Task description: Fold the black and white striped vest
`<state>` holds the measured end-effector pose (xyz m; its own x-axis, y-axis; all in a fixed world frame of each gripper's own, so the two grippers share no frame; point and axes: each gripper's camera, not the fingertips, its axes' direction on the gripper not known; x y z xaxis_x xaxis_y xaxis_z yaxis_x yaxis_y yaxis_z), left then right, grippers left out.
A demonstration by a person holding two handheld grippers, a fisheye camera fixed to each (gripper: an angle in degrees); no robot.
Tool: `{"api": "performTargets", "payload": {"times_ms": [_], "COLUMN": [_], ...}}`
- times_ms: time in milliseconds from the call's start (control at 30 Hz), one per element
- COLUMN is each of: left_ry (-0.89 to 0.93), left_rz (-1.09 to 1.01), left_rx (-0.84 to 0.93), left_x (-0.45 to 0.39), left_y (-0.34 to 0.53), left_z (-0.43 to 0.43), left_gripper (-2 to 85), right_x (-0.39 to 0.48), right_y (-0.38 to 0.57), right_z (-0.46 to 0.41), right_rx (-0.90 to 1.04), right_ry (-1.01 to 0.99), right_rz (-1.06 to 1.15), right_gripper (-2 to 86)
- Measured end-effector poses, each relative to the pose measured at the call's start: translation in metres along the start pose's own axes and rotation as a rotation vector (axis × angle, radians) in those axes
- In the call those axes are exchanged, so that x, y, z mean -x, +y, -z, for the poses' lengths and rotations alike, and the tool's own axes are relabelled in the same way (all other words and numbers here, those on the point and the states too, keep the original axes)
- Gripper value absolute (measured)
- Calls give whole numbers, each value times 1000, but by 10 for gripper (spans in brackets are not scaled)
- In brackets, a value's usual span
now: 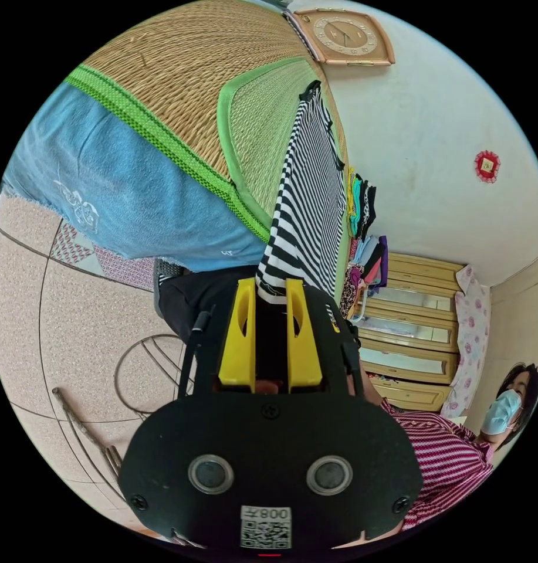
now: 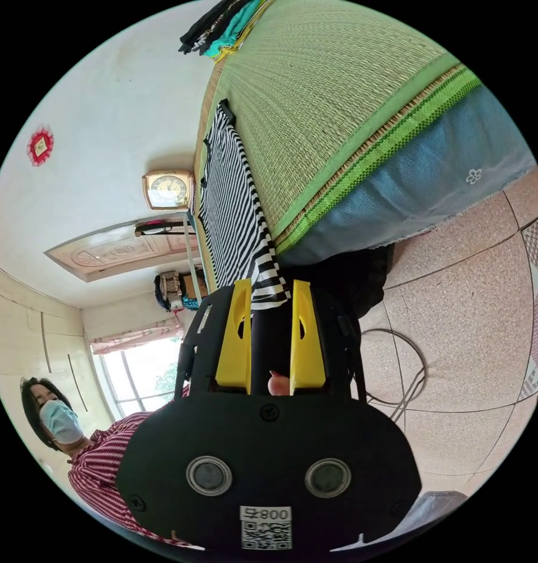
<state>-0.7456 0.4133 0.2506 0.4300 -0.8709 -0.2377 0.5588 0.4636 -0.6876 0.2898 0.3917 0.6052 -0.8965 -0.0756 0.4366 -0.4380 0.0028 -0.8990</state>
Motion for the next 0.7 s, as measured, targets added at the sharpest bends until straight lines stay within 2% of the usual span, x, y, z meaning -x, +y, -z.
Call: {"api": "performTargets", "payload": {"times_ms": [367, 700], "left_ry": [56, 170], "left_rz": [-25, -111], "left_rx": [-27, -56], "left_x": [17, 20], "left_y": [57, 142], "left_z": [20, 63], "left_gripper": [31, 27], "right_x": [37, 105], "right_y": [-3, 40], "right_z": [6, 50], "right_rx": [18, 12], "right_ry": [-117, -156], "right_rz": [29, 168], "right_gripper": [29, 15]}}
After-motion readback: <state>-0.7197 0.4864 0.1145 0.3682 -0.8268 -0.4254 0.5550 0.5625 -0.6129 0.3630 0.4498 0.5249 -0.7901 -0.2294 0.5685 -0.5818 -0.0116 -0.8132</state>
